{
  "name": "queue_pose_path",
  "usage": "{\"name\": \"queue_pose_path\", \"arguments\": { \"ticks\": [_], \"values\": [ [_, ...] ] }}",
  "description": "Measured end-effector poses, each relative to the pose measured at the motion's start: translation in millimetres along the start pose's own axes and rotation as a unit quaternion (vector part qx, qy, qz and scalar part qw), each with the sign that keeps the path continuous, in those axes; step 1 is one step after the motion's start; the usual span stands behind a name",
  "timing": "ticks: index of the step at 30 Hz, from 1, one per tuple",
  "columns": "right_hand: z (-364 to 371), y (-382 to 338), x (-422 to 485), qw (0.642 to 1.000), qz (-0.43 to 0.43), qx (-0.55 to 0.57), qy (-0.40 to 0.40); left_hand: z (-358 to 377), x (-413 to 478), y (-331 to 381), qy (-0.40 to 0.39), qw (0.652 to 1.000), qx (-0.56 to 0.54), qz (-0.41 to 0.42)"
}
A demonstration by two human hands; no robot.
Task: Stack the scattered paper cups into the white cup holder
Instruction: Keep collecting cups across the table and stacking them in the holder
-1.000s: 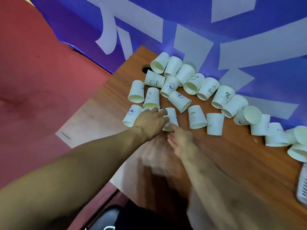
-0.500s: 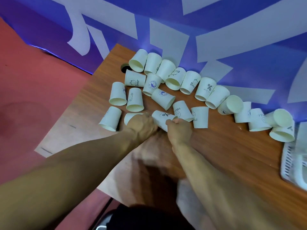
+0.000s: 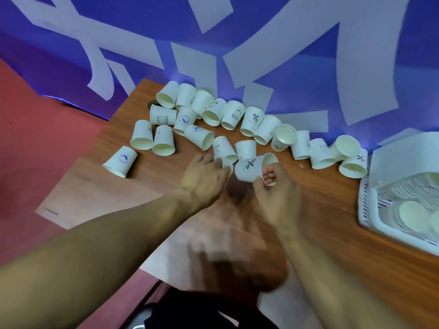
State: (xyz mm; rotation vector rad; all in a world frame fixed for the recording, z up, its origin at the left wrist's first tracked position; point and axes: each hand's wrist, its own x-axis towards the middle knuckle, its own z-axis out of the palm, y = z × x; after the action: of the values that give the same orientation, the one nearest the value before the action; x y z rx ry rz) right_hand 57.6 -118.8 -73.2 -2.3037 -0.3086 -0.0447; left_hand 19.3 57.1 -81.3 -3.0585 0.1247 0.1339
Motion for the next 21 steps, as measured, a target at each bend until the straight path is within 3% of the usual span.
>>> {"name": "queue_pose_path", "arguments": {
  "ticks": [5, 12, 16, 21],
  "values": [
    [-113.1, 71.9, -29.0, 0.992, -0.044, -0.042, 0.106, -32.2, 15.3, 92.4, 0.093, 0.986, -0.137, -0.025],
    [-262.9, 192.3, -29.0, 0.963, -0.017, -0.183, 0.198, -70.5, 81.0, 271.8, 0.193, 0.954, -0.217, 0.075],
    [-290.3, 243.8, -12.5, 0.958, -0.042, -0.237, 0.159, -72.8, 121.0, 350.0, 0.192, 0.952, -0.200, 0.132],
    [-294.7, 286.7, -1.3, 0.947, -0.045, -0.291, 0.127, -60.5, 154.8, 395.4, 0.106, 0.969, -0.138, 0.174]
  ]
}}
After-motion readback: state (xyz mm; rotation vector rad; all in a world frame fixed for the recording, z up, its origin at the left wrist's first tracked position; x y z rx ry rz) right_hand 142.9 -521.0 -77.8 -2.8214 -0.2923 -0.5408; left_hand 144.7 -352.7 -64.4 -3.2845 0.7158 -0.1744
